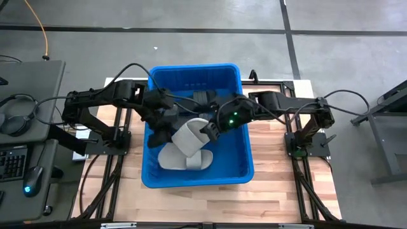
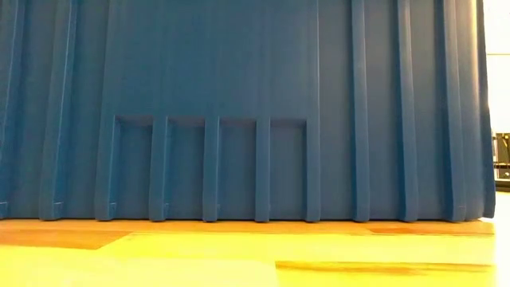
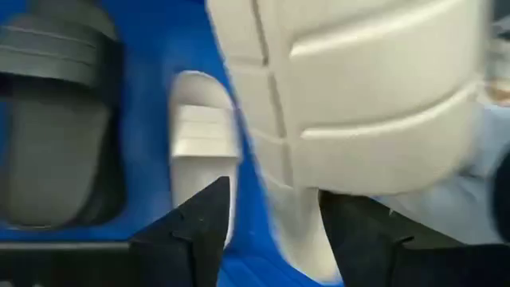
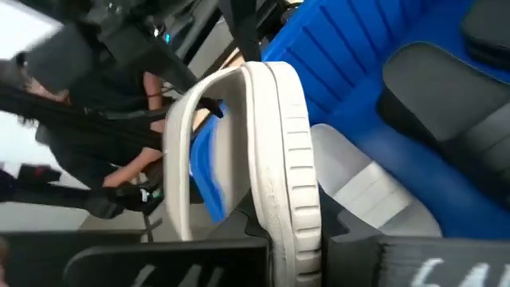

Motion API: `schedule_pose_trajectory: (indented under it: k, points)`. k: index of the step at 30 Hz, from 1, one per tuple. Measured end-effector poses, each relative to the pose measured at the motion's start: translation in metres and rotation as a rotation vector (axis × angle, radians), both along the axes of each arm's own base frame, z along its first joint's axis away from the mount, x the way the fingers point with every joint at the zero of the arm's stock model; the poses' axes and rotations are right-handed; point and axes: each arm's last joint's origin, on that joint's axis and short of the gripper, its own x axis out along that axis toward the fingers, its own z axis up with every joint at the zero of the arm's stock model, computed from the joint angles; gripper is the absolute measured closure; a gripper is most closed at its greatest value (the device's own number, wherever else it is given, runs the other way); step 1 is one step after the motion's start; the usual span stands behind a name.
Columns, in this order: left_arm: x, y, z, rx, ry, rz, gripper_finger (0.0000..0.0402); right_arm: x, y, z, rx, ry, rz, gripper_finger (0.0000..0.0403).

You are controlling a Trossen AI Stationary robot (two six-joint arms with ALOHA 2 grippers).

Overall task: Pick and place slides into bin
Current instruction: Put the gray slide into the blue container

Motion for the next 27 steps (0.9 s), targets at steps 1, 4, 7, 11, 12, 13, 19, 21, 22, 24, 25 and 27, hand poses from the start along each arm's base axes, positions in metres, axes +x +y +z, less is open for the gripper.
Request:
schedule_pose_trajectory:
  k: [1,4,7,11,12,13,19,21,22,24,25,27]
  points:
    - [0.000,0.001,0.000,0.025,0.000,0.013,0.0215,-0.002,0.000,0.000,0.000,0.007,-0.018,0.0397]
    - [-0.004,0.003,0.002,0.123,-0.002,0.062,0.0205,-0.008,-0.002,-0.001,-0.004,0.055,-0.070,0.0397]
    - [-0.009,0.007,0.005,0.240,-0.004,0.115,0.0198,-0.008,-0.001,-0.001,0.010,0.054,-0.140,0.0397]
    - [-0.016,0.010,0.015,0.358,-0.067,0.203,0.0195,-0.010,0.002,-0.002,0.020,0.062,-0.228,0.0398]
    - [-0.018,0.010,0.019,0.380,-0.103,0.220,0.0195,-0.011,0.002,-0.002,0.019,0.064,-0.256,0.0398]
    - [-0.020,0.010,0.023,0.402,-0.138,0.231,0.0195,-0.011,0.002,-0.002,0.021,0.059,-0.287,0.0398]
    - [-0.035,0.011,0.046,0.518,-0.309,0.272,0.0195,-0.012,0.009,-0.002,0.102,0.037,-0.439,0.0398]
    - [-0.042,0.012,0.049,0.564,-0.317,0.302,0.0195,-0.012,0.014,-0.002,0.144,0.025,-0.478,0.0398]
    - [-0.044,0.013,0.051,0.589,-0.319,0.322,0.0195,-0.013,0.017,-0.002,0.171,0.017,-0.506,0.0398]
    - [-0.050,0.013,0.054,0.622,-0.323,0.357,0.0195,-0.012,0.022,-0.002,0.215,0.000,-0.561,0.0398]
    - [-0.051,0.013,0.055,0.624,-0.329,0.361,0.0195,-0.012,0.025,-0.003,0.236,-0.005,-0.576,0.0398]
    - [-0.053,0.013,0.056,0.620,-0.339,0.361,0.0195,-0.010,0.030,-0.006,0.271,-0.004,-0.617,0.0398]
